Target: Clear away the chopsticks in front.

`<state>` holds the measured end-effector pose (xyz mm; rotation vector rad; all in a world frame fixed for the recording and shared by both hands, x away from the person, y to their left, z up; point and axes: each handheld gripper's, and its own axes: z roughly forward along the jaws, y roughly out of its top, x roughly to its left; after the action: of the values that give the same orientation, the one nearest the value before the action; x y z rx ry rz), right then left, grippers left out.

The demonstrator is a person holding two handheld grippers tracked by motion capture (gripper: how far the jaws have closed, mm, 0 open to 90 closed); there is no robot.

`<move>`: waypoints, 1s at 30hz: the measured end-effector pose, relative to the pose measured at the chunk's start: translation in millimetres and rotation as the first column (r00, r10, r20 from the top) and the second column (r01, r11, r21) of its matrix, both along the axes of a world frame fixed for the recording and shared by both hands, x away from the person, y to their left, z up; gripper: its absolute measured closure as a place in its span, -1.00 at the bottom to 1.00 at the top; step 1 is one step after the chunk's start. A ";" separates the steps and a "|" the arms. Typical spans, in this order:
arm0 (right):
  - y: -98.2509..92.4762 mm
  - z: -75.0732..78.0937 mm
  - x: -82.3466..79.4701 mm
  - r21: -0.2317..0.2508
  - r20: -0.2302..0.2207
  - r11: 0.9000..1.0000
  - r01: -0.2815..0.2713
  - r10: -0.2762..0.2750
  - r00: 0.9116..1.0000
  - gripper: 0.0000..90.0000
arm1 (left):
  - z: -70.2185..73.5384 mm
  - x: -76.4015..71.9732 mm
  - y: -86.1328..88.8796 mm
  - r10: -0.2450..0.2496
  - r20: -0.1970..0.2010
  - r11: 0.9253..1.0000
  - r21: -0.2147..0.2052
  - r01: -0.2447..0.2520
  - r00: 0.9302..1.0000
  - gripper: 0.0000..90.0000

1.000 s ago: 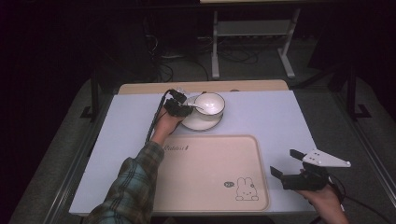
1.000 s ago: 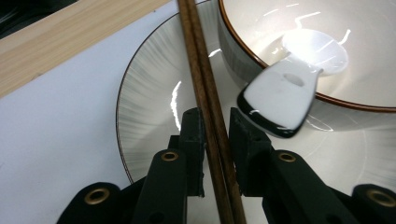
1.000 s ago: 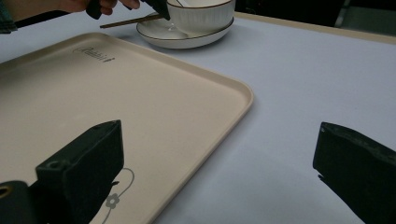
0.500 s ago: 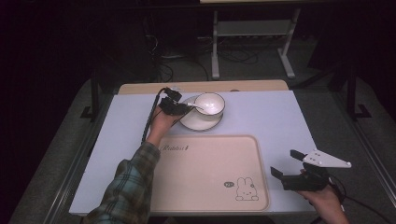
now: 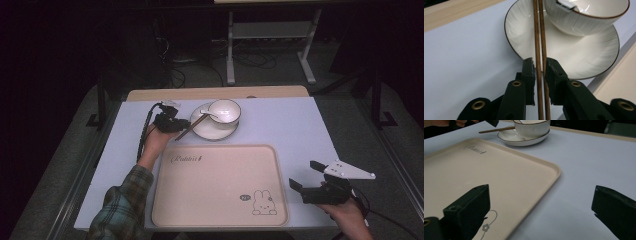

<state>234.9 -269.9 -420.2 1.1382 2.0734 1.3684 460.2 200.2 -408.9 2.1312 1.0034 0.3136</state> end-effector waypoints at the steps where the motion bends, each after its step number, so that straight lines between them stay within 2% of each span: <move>1: 0.0 0.0 -0.1 0.000 -0.001 1.000 0.001 -0.001 1.000 -0.97 | -1.1 -0.5 0.2 0.003 -0.005 1.000 -0.006 -0.003 1.000 0.72; 10: -0.8 -0.4 0.1 0.005 -0.003 1.000 0.003 -0.003 1.000 -0.97 | -7.4 1.0 -0.9 0.001 -0.022 1.000 0.006 -0.001 1.000 0.77; 17: -1.3 -0.7 0.1 0.005 -0.003 1.000 0.001 -0.001 1.000 -0.97 | -16.9 3.3 -0.8 0.007 -0.055 1.000 0.019 -0.006 0.998 0.79; 30: -1.3 -0.9 0.4 0.005 -0.003 1.000 0.001 -0.001 1.000 -0.97 | -17.8 4.1 0.4 0.011 -0.059 1.000 0.013 -0.011 0.998 0.87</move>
<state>235.3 -271.1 -421.1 1.1433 2.0728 1.3730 464.3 200.6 -426.7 2.1579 1.0501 0.2639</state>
